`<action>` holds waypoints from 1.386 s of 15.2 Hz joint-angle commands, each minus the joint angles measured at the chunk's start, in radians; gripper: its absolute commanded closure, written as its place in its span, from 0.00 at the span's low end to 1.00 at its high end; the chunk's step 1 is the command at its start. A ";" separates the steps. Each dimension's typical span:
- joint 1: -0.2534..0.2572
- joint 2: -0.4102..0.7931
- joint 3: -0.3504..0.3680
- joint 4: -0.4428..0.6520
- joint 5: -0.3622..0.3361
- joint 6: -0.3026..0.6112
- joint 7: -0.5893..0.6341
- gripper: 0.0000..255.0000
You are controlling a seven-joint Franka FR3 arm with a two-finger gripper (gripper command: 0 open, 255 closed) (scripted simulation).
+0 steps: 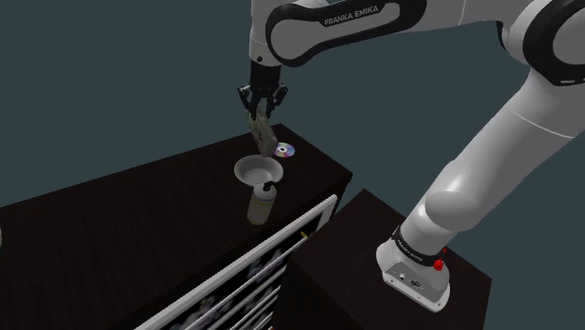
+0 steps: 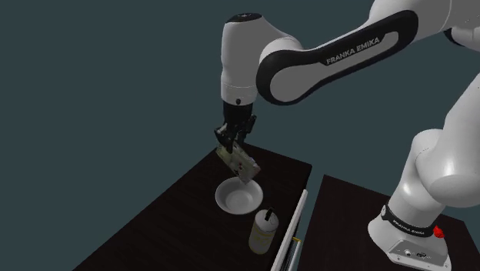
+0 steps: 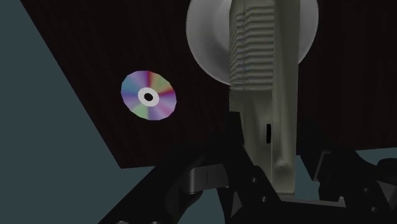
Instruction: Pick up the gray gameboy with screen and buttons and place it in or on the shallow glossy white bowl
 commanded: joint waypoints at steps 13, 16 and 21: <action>0.027 -0.072 0.030 -0.184 0.021 0.112 0.056 1.00; 0.026 -0.054 0.033 -0.208 0.011 0.152 0.067 1.00; 0.023 -0.019 0.038 -0.244 -0.011 0.219 0.090 1.00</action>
